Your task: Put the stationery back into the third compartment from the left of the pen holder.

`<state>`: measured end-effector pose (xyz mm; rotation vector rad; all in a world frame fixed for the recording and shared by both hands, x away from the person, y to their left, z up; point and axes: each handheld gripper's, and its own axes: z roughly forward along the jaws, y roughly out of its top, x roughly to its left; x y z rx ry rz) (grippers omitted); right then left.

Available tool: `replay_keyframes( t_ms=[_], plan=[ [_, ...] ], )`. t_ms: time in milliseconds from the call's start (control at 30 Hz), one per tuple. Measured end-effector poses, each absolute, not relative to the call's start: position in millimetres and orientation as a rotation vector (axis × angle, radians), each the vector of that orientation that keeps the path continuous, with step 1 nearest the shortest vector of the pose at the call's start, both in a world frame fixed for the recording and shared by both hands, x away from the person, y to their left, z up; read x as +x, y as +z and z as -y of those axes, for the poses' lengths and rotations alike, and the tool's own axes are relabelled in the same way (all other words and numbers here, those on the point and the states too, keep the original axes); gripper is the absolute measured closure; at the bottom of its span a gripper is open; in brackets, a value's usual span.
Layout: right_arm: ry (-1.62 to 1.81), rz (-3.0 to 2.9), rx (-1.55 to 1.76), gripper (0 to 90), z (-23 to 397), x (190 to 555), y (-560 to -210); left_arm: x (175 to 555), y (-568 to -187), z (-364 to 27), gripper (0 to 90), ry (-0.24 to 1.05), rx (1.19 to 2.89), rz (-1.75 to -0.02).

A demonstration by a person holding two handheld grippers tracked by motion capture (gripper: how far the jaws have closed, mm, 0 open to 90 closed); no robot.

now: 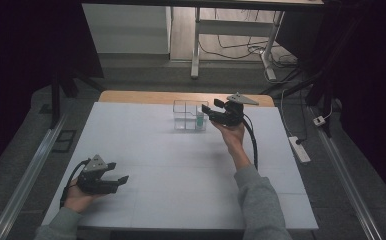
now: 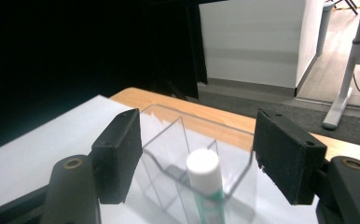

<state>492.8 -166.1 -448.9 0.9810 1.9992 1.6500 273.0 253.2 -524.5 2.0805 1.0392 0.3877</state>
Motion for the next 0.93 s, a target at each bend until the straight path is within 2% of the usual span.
replay_keyframes(
  t_ms=[233,667,933],
  plan=[
    [1.552,-2.073,0.954,33.2,193,462,-448,273,-525,-253,27.2,0.384,2.085,-1.041],
    [1.446,-2.223,0.982,35.0,249,382,-472,273,-524,-253,27.2,0.387,2.087,-1.035],
    [1.418,-2.282,0.948,34.4,263,343,-480,273,-523,-251,27.2,0.386,2.086,-1.031]
  ],
)
